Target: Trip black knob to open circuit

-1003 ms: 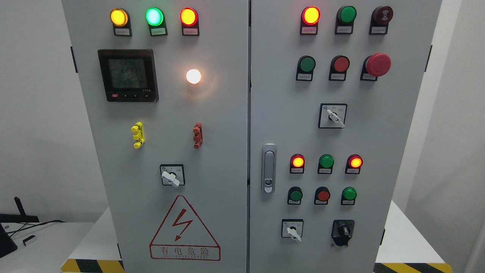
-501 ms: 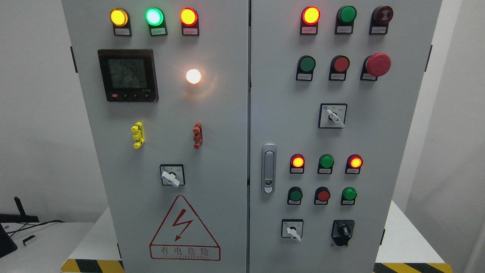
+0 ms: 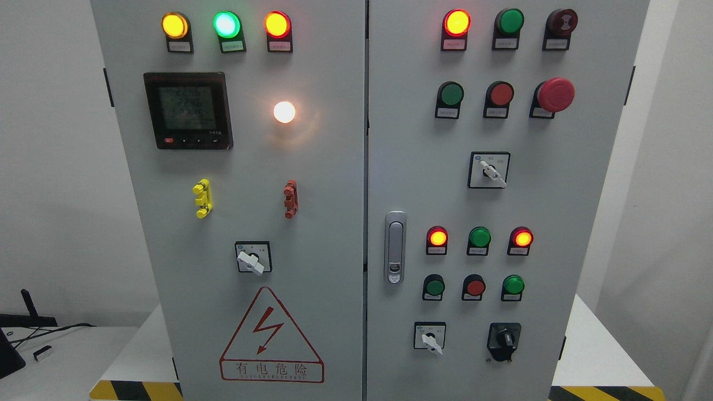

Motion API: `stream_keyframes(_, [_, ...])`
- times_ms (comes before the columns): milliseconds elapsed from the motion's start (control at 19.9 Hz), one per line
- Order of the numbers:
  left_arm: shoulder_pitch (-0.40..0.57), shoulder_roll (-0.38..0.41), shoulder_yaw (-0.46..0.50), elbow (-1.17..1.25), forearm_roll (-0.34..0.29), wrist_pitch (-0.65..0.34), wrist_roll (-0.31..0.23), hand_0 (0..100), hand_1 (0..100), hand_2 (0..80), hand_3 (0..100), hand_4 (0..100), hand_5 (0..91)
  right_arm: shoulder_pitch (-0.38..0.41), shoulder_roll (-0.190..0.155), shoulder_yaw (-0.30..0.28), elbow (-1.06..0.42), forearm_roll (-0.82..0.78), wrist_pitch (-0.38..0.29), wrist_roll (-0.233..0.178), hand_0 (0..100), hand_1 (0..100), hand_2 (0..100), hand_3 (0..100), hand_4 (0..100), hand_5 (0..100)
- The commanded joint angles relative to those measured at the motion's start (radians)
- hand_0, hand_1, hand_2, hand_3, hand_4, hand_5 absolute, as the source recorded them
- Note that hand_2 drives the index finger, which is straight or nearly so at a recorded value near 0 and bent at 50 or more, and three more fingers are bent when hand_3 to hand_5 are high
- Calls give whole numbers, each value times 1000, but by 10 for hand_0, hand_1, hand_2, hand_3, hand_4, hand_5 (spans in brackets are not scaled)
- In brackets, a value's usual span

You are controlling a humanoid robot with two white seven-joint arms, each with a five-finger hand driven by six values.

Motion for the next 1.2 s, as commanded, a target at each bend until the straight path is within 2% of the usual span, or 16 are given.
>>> stream_keyframes(0, [0, 1, 0, 1, -31, -1, -1, 120, 389, 0, 0, 0, 0, 2, 8, -64, -333, -27, -26, 2, 211, 338, 278, 639, 656, 760])
stream_keyframes(150, [0, -1, 0, 1, -31, -1, -1, 120, 389, 0, 0, 0, 0, -14, 9, -71, -393, -27, -26, 2, 209, 327, 323, 640, 657, 757])
stream_keyframes(401, [0, 1, 0, 1, -31, -1, -1, 120, 389, 0, 0, 0, 0, -47, 8, -78, -449, -22, -12, 10, 217, 337, 337, 644, 659, 761])
stream_keyframes(501, [0, 1, 0, 1, -31, -1, -1, 120, 389, 0, 0, 0, 0, -86, 5, -74, -467, -21, 37, 10, 208, 391, 340, 638, 657, 760])
stream_keyframes(752, [0, -1, 0, 1, -31, -1, -1, 120, 389, 0, 0, 0, 0, -176, 2, -67, -516, -13, 190, 10, 103, 577, 347, 611, 645, 755])
stream_keyframes(1053, [0, -1, 0, 1, -31, -1, -1, 120, 389, 0, 0, 0, 0, -277, 0, -13, -530, 58, 304, -1, 39, 692, 335, 594, 645, 769])
stream_keyframes(1153, [0, -1, 0, 1, -31, -1, -1, 120, 389, 0, 0, 0, 0, -310, 0, 4, -530, 84, 339, -25, 24, 703, 331, 593, 647, 773])
